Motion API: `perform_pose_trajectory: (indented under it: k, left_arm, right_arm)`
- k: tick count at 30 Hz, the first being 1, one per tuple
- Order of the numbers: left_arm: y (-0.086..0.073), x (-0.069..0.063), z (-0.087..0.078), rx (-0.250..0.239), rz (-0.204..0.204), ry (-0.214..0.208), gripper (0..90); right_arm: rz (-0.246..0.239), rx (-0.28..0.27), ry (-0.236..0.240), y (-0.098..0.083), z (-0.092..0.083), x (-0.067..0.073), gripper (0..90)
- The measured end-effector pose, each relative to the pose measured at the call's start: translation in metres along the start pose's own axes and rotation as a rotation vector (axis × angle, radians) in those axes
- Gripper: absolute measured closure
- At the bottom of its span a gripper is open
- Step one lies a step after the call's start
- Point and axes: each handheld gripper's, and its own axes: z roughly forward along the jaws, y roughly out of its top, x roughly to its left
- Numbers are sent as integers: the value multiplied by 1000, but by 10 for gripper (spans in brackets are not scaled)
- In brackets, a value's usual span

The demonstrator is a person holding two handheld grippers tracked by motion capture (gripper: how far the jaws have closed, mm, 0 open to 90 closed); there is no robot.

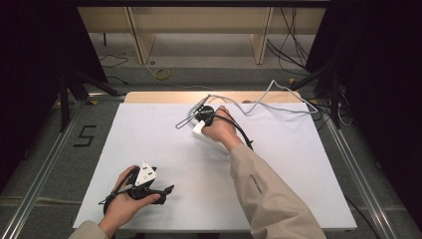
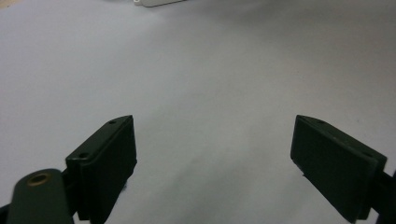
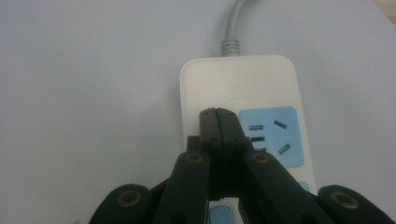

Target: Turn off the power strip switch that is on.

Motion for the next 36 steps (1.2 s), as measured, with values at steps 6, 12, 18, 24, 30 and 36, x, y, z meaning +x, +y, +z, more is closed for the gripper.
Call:
perform_pose_trajectory:
  k: [6, 12, 18, 24, 30, 36]
  left_arm:
    - [0, 0, 0, 1, 0, 0, 140]
    - [0, -1, 0, 0, 3, -2, 140]
    - [0, -1, 1, 1, 4, -2, 140]
    - [1, -1, 1, 4, 2, -4, 140]
    - [0, -1, 1, 2, 2, -5, 140]
    - [0, -1, 1, 1, 2, -5, 140]
  right_arm:
    - [9, 2, 0, 0, 0, 0, 900]
    - [13, 25, 7, -2, -1, -2, 900]
    - [-4, 22, -12, -2, -1, 0, 900]
    - [1, 16, -1, -3, -1, -1, 900]
    - [6, 16, 2, -3, -1, -2, 900]
    - [8, 15, 8, -3, -1, -2, 900]
